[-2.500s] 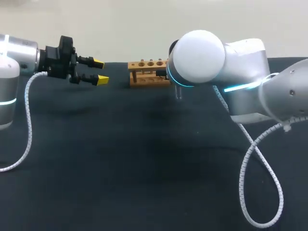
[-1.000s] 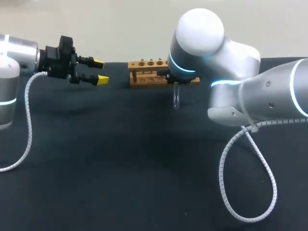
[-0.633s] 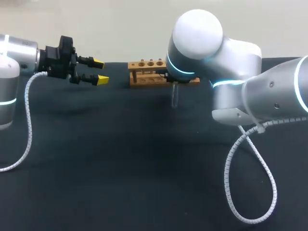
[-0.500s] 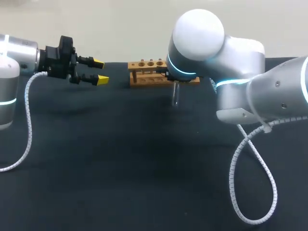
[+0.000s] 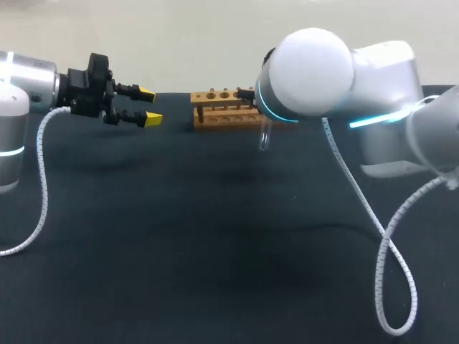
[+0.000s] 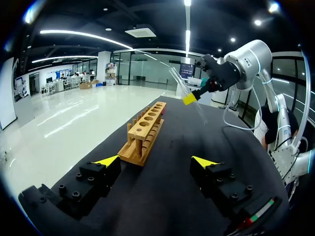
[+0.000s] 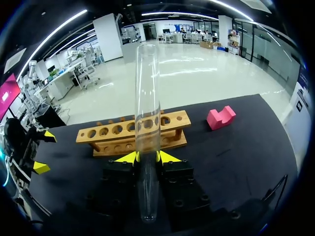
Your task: Grasp the test tube, adjust it, and insert it.
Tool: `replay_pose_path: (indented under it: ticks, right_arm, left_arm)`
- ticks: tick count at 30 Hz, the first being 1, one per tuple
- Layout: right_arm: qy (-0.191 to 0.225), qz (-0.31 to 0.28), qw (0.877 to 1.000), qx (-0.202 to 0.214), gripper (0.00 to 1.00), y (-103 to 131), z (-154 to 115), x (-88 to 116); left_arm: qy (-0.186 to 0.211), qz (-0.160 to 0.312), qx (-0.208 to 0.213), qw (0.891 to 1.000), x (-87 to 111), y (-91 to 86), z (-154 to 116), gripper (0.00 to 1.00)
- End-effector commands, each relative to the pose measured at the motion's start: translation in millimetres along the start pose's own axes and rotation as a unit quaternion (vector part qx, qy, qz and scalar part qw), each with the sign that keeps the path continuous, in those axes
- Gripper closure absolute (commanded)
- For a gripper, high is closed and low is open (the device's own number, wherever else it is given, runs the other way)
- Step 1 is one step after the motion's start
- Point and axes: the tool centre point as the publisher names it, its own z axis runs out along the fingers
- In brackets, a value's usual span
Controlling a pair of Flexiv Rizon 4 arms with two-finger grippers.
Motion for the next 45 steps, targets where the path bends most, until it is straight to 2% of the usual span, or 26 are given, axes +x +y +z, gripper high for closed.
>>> replay_pose_path:
  ticks: [1,5,8,14,24,28,36,45]
  right_arm:
    - [-0.114,0.001,0.993,-0.017,1.00,-3,-7,-4]
    - [-0.159,0.001,0.987,-0.021,1.00,0,-12,-14]
    - [-0.207,0.003,0.978,-0.018,1.00,0,-14,-22]
    - [-0.272,0.001,0.962,-0.012,1.00,2,-13,-35]
    - [-0.343,-0.024,0.939,-0.012,1.00,7,-12,-57]
    - [-0.352,-0.034,0.935,-0.016,1.00,8,-12,-67]
    - [-0.333,-0.055,0.941,-0.031,1.00,13,-13,-81]
    - [-0.351,-0.067,0.933,-0.045,1.00,24,-7,-98]
  left_arm:
    - [-0.002,0.002,0.000,1.000,1.4,0.6,0,0.00]
    - [-0.002,0.002,0.000,1.000,1.4,0.6,0,0.00]
    - [-0.002,0.002,0.000,1.000,1.4,0.6,0,0.00]
    - [-0.002,0.002,0.000,1.000,1.4,0.6,0,0.00]
    - [-0.002,0.002,0.000,1.000,1.4,0.6,0,0.00]
    - [-0.002,0.002,0.000,1.000,1.4,0.6,0,0.00]
    - [-0.002,0.002,0.000,1.000,1.4,0.6,0,0.00]
    - [-0.002,0.002,0.000,1.000,1.4,0.6,0,0.00]
